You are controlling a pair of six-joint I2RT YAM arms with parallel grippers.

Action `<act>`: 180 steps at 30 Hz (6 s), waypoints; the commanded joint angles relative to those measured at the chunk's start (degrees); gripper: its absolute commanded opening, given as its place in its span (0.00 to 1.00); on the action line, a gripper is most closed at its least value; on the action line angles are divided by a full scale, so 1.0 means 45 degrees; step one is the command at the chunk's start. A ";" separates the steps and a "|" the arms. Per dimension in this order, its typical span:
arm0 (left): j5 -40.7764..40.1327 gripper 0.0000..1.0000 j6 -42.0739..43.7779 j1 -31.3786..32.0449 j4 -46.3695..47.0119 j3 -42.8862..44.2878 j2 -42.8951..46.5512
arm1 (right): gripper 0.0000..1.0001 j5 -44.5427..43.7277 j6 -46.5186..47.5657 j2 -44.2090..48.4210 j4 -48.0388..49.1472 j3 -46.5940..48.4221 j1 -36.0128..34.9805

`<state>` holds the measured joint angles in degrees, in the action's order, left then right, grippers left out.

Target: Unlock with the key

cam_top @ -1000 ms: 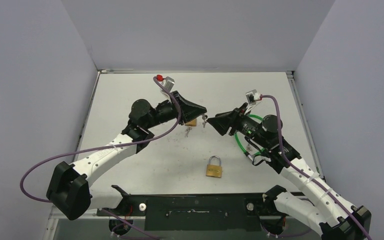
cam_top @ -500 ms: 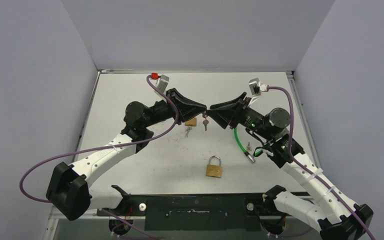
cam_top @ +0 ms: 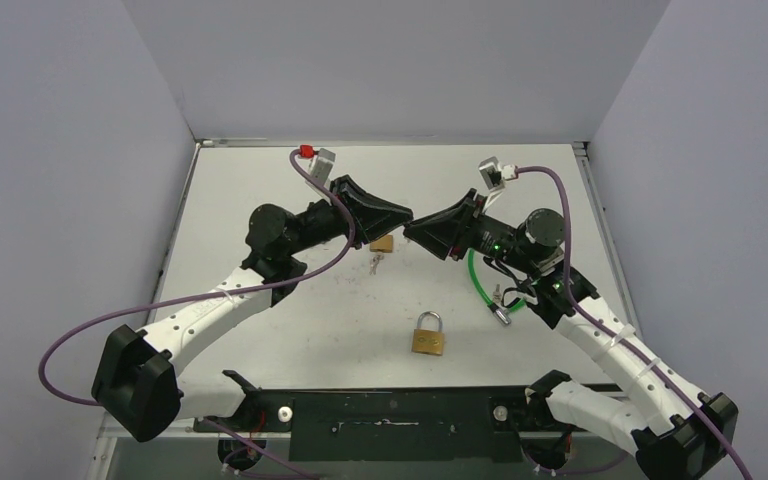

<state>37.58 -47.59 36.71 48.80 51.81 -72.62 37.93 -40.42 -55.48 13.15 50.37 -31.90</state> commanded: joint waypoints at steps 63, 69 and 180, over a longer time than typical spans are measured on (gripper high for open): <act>-0.5416 0.97 0.2227 -0.0994 -0.4915 0.0196 0.2473 | 0.00 -0.2595 0.0189 0.0386 -0.1044 0.0095 0.0133; -0.6905 0.97 0.3779 -0.0272 -0.9697 0.1612 0.1684 | 0.00 -0.7051 0.0557 0.0651 -0.4343 0.0081 0.0150; -0.8661 0.32 -0.4728 -0.0474 -1.4007 0.1688 -0.1128 | 0.00 -0.3011 0.2028 -0.1826 -0.3131 -0.1228 -0.1556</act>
<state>-6.87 -62.19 37.04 -25.23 57.39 -83.22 22.61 -35.94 -60.66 -6.02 39.77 -34.24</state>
